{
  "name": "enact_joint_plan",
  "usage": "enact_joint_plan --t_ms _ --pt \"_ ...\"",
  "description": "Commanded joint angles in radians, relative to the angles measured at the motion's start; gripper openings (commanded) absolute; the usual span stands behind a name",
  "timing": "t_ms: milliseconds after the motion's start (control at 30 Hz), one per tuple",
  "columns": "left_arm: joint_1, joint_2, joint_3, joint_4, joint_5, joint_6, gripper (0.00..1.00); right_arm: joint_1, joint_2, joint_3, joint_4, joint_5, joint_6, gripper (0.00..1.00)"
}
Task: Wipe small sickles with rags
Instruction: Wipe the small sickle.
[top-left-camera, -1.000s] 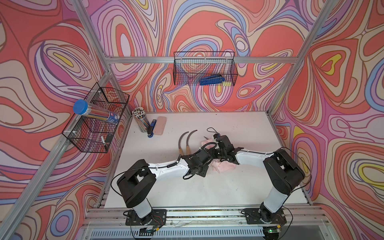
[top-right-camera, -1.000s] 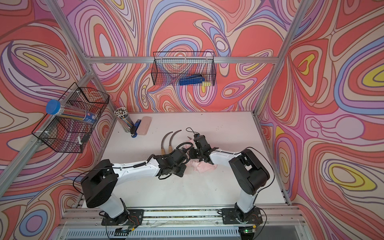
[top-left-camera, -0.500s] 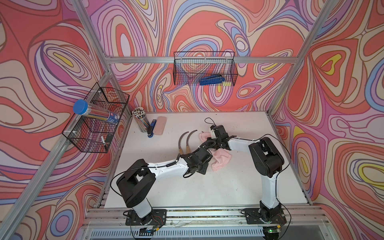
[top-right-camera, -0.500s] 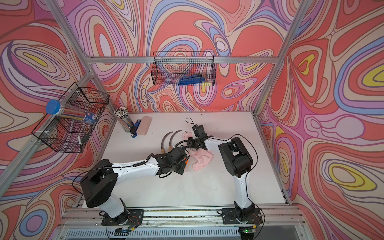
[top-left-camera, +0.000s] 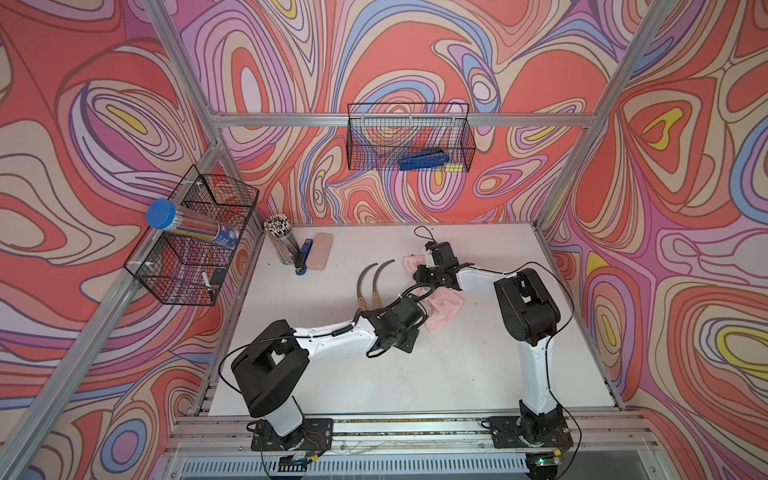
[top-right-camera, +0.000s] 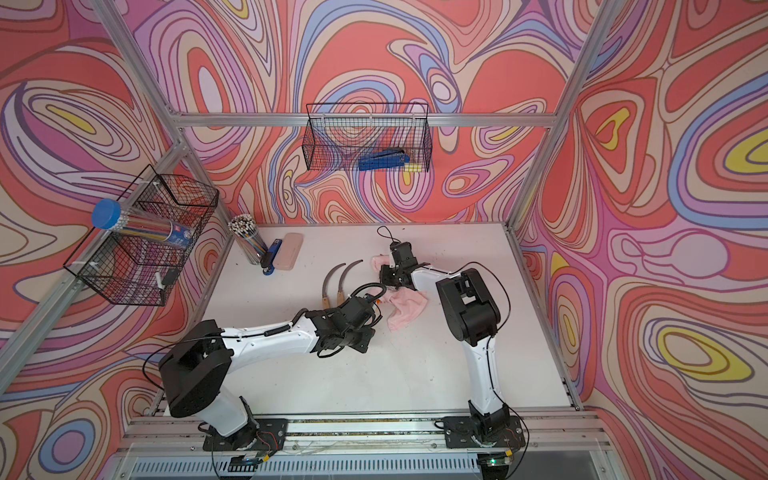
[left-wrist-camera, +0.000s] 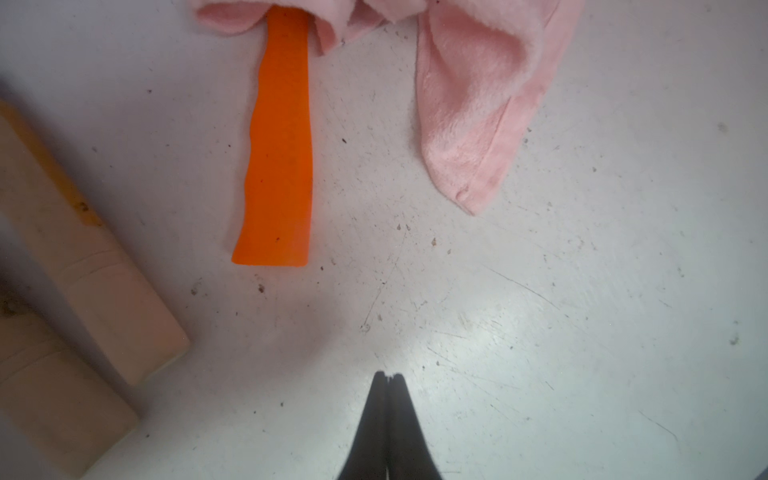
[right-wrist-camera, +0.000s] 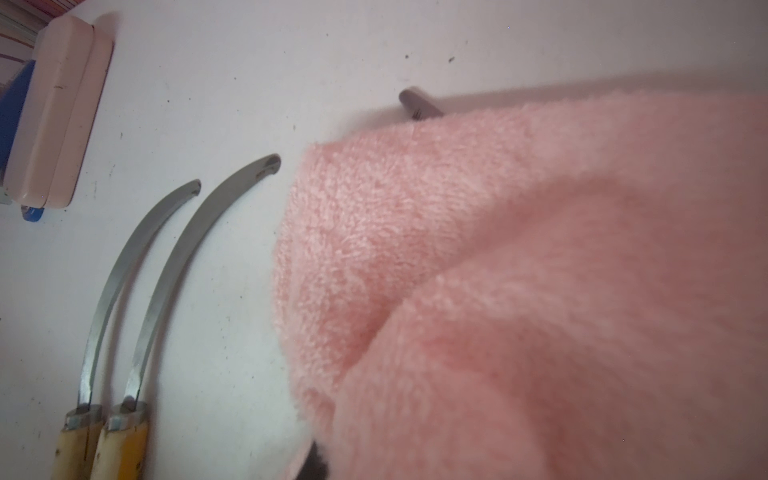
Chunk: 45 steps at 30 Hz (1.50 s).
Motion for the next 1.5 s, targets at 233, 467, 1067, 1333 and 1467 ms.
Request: enact_joint_plan --t_ms 233,467,1067,1333,1467 --pt "0.062 0.096 0.112 0.012 -0.065 0.174 0.53 -0.005 -0.166 -0.079 -0.058 0.020 -0.039 0.00" --pt "0.062 0.178 0.144 0.080 0.024 0.244 0.60 -0.005 -0.164 -0.035 -0.080 -0.009 -0.035 0.00" --pt "0.079 0.327 0.265 0.016 -0.109 0.265 0.63 -0.007 -0.226 -0.076 -0.080 0.032 -0.030 0.00" --pt "0.079 0.375 0.260 0.032 -0.113 0.241 0.51 -0.010 -0.215 -0.071 -0.098 0.061 -0.031 0.00" --pt "0.078 0.359 0.237 0.034 -0.074 0.227 0.40 -0.028 -0.207 -0.090 -0.088 0.064 -0.023 0.00"
